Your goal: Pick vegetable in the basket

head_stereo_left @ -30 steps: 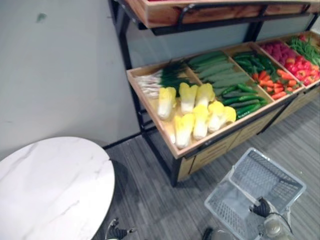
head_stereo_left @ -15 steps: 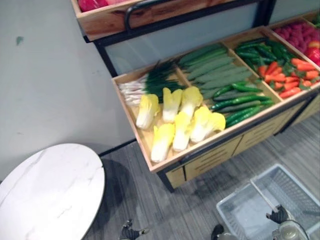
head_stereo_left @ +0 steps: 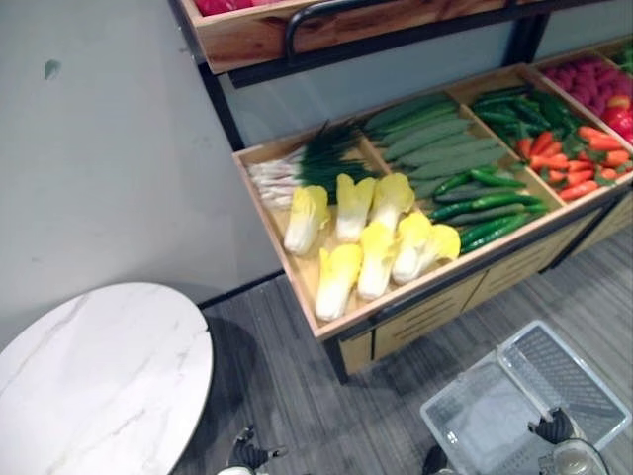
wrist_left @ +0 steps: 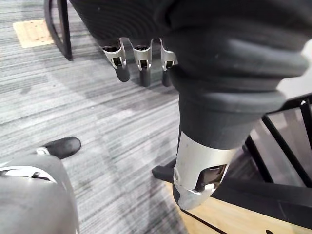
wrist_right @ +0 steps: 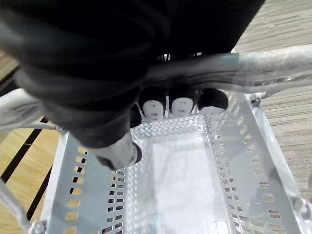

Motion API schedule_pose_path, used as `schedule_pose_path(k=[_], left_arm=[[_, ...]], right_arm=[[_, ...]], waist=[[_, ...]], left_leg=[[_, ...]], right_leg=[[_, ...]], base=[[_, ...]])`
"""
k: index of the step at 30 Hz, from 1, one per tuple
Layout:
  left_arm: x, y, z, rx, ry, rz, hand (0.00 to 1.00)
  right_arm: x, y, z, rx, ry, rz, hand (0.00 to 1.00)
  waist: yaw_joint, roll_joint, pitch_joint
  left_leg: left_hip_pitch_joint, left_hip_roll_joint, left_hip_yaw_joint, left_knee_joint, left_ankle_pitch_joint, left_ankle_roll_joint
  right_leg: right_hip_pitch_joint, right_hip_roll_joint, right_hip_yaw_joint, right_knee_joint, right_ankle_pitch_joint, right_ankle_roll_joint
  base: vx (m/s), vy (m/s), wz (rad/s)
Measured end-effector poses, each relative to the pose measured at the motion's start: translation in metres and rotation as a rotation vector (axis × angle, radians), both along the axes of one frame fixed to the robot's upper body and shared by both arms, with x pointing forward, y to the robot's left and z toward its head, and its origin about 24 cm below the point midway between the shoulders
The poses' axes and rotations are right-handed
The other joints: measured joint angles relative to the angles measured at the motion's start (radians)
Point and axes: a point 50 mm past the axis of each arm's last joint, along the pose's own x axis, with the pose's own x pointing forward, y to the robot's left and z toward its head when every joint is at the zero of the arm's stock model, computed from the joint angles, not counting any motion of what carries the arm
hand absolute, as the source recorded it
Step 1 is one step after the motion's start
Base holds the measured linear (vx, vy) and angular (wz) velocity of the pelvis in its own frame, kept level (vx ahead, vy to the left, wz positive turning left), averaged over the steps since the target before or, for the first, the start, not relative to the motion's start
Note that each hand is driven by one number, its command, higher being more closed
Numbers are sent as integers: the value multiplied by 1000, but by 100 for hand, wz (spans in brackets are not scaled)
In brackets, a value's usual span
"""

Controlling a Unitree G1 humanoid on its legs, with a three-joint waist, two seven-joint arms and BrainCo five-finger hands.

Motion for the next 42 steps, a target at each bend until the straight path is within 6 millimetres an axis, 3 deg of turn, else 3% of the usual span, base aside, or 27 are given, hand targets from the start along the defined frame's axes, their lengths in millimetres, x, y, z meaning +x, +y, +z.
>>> schedule_pose_path(k=[4, 8, 10, 12, 13, 16, 19, 23, 32, 33, 42], left_arm=[[11, 3, 5, 34, -38, -34, 0], [37, 9, 23, 93, -181, -19, 0], [56, 14, 48, 153, -353, 23, 0], [62, 13, 62, 177, -440, 45, 0], [69, 9, 79, 210, -537, 47, 0], [83, -7, 102, 245, -661, 1, 0], [90, -17, 112, 263, -712, -57, 0], [96, -20, 118, 279, -739, -82, 0], [87, -18, 109, 277, -688, -76, 0], [85, -16, 105, 281, -666, -84, 0], [84, -15, 103, 275, -647, -96, 0]], right_arm=[[-6, 2, -3, 4, 24, 10, 100], [-14, 2, -6, 17, 36, -17, 100], [-16, 4, -8, 27, 35, -24, 100], [-17, 5, -9, 29, 36, -28, 100], [-21, 5, -10, 30, 40, -36, 100], [-27, 2, -10, 31, 32, -79, 100], [-31, 5, -12, 31, 35, -86, 100], [-30, 11, -15, 46, 29, -87, 100], [-26, 15, -13, 62, -18, -89, 100], [-28, 23, -16, 80, -21, -97, 100], [-27, 24, -16, 84, -24, -97, 100]], waist=[[-3, -13, -2], [-2, -16, -15], [0, -12, -27], [1, -13, -28], [2, -13, -29], [0, -12, -30], [-2, -15, -44], [-4, -23, -59], [-3, -34, -64], [-5, -54, -90], [-5, -60, -86]], left_leg=[[-8, -41, 17, 0, -21, 11], [-18, -58, 13, -2, -19, 11], [-18, -60, 9, -7, -14, 18], [-18, -57, 7, -8, -14, 18], [-17, -56, -2, -10, -14, 18], [-10, -56, -31, -11, -14, 18], [3, -57, -48, -12, -15, 19], [2, -59, -51, -12, -22, 22], [-18, -55, -80, -8, -24, 18], [0, -62, -96, -40, -15, 18], [-1, -62, -90, -44, -16, 17]], right_leg=[[0, -28, 45, -64, 45, 18], [0, -37, 52, -96, 70, 22], [2, -28, 52, -105, 75, 22], [2, -24, 51, -106, 75, 22], [3, -21, 49, -106, 76, 20], [15, -19, 45, -107, 76, 20], [33, -20, 42, -107, 76, 20], [33, -23, 39, -108, 76, 20], [32, -19, 25, -108, 63, 3], [34, -19, 16, -109, 69, 11], [29, -20, 16, -109, 69, 11]], base=[[-89, 113, -17], [26, 22, 5], [92, -6, 2], [103, -9, 0], [112, -5, 1], [115, 9, 4], [63, 19, 4], [0, 9, 1], [-77, -21, 4], [0, 0, 0], [0, 0, -1]])
